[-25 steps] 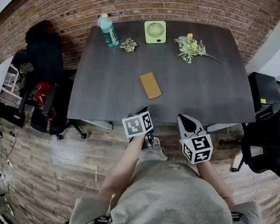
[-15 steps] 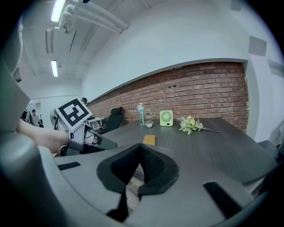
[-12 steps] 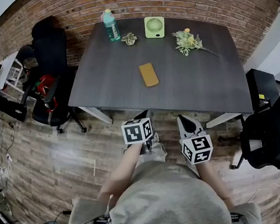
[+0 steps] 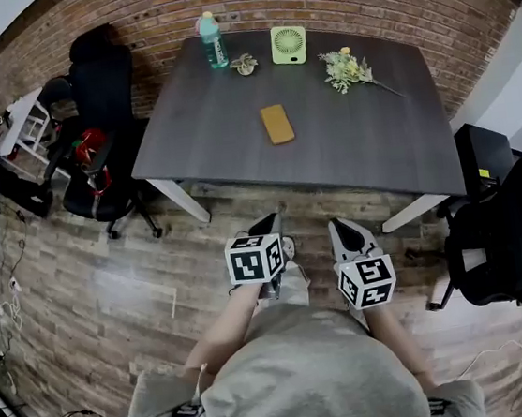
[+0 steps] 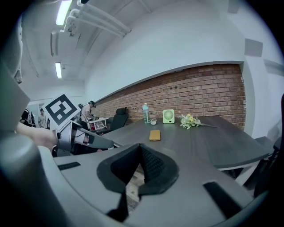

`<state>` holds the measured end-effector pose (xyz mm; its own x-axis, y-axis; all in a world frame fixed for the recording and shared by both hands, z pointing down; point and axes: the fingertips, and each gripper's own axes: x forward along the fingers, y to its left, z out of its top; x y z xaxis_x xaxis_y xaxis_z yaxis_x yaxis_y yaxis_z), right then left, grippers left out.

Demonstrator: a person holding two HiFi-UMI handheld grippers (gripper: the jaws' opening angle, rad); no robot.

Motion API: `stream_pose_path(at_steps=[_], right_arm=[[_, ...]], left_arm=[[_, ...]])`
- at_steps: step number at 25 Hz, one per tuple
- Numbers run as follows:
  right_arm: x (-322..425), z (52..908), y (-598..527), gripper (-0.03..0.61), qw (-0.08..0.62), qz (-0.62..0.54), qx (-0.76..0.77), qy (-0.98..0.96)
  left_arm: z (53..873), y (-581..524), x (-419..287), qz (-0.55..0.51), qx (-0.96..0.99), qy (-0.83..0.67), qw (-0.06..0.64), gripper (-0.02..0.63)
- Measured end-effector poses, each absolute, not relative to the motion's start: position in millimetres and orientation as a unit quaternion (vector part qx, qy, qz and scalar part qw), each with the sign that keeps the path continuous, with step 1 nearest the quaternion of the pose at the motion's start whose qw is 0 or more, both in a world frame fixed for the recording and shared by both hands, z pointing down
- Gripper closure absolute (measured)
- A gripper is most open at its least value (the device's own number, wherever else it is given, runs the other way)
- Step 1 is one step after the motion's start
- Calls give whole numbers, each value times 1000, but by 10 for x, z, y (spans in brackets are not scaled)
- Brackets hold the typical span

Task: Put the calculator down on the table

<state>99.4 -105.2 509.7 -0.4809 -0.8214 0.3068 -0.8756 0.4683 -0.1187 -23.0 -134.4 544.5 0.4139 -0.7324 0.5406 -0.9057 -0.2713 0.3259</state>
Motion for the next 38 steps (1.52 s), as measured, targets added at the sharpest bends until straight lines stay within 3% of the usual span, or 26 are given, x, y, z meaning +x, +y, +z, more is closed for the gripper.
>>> stream_pose_path(at_steps=[18, 38], right_arm=[[885, 5251, -298, 577, 111, 148, 485, -855], [806, 5219, -230, 578, 115, 140, 477, -860]], left_arm=[[5311, -396, -262, 108, 804, -509, 288, 590], [5250, -289, -266, 92, 812, -503, 282, 591]])
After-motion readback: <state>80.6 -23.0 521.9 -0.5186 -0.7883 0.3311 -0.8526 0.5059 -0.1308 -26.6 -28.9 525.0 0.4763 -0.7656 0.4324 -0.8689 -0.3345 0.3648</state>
